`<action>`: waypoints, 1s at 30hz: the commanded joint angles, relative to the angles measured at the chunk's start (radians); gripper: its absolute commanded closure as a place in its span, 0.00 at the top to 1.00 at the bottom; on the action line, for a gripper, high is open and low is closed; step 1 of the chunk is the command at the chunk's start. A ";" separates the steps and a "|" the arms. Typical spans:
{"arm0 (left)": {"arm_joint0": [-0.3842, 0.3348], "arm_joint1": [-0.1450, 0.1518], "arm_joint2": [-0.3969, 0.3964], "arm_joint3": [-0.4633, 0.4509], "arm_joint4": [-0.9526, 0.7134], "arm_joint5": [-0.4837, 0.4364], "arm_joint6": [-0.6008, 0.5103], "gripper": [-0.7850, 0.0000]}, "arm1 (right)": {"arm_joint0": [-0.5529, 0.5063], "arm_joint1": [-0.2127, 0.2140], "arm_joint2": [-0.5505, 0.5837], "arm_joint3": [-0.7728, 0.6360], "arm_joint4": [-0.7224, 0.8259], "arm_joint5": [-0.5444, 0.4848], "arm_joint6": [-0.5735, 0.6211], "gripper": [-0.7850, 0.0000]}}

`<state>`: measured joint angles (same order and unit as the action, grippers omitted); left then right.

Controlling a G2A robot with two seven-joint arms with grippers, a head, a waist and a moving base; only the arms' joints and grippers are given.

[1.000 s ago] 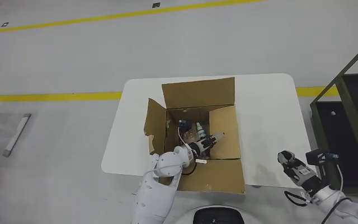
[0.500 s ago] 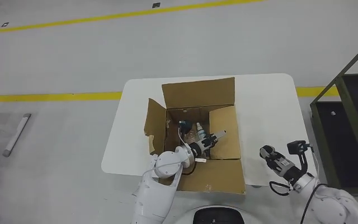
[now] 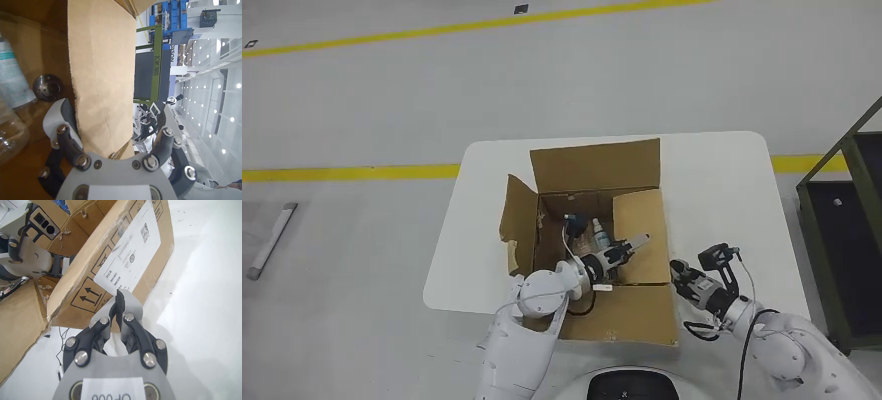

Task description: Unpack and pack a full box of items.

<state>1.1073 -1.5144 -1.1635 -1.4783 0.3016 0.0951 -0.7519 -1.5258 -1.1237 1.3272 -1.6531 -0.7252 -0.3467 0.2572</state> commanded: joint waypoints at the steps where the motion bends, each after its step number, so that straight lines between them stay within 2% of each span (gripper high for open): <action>1: 0.003 0.001 0.000 -0.016 -0.012 0.000 0.004 1.00 | 0.002 -0.001 -0.003 -0.001 -0.001 0.002 -0.001 0.00; 3: 0.004 0.003 -0.001 -0.038 -0.028 -0.006 0.005 1.00 | -0.003 -0.001 0.002 -0.009 0.006 0.003 -0.013 0.00; 4: 0.004 0.004 -0.001 -0.047 -0.031 -0.006 0.004 1.00 | -0.011 -0.001 0.008 -0.016 0.019 -0.001 -0.027 0.06; 5: 0.000 0.006 0.004 -0.055 -0.021 -0.005 -0.011 1.00 | -0.019 -0.001 0.018 -0.022 0.037 0.000 -0.037 0.25; 8: -0.009 0.010 0.006 -0.075 -0.028 -0.018 -0.037 1.00 | -0.041 0.001 0.054 -0.047 0.086 0.015 -0.046 0.32; 10: -0.016 0.012 0.004 -0.082 -0.035 -0.017 -0.037 1.00 | -0.059 0.004 0.083 -0.070 0.098 0.033 -0.047 0.46; 14: -0.029 0.011 0.014 -0.099 -0.074 -0.032 -0.027 1.00 | -0.107 0.008 0.153 -0.122 0.159 0.039 -0.068 0.52; 15: -0.035 0.010 0.023 -0.108 -0.085 -0.037 -0.028 1.00 | -0.121 0.010 0.177 -0.134 0.172 0.040 -0.078 0.76; 16: -0.041 0.009 0.031 -0.114 -0.096 -0.042 -0.028 1.00 | -0.137 0.012 0.197 -0.147 0.180 0.037 -0.078 0.85; 18: -0.062 0.008 0.060 -0.131 -0.101 -0.067 -0.056 1.00 | -0.171 0.015 0.242 -0.172 0.219 0.031 -0.077 0.88; 19: -0.078 0.008 0.075 -0.134 -0.091 -0.091 -0.079 1.00 | -0.187 0.016 0.264 -0.182 0.247 0.030 -0.069 0.91; 20: -0.094 0.008 0.089 -0.134 -0.082 -0.111 -0.095 1.00 | -0.204 0.017 0.287 -0.191 0.283 0.028 -0.058 0.98; 21: -0.106 0.007 0.100 -0.127 -0.086 -0.121 -0.100 1.00 | -0.220 0.019 0.311 -0.200 0.311 0.024 -0.046 1.00; 30: -0.217 -0.022 0.246 0.007 -0.111 -0.143 -0.072 1.00 | -0.295 0.025 0.495 -0.217 0.612 0.068 0.054 1.00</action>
<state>0.8979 -1.5338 -0.9340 -1.4890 0.1870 -0.0487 -0.8297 -1.8225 -1.0990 1.8088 -1.8771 -0.1368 -0.2843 0.2998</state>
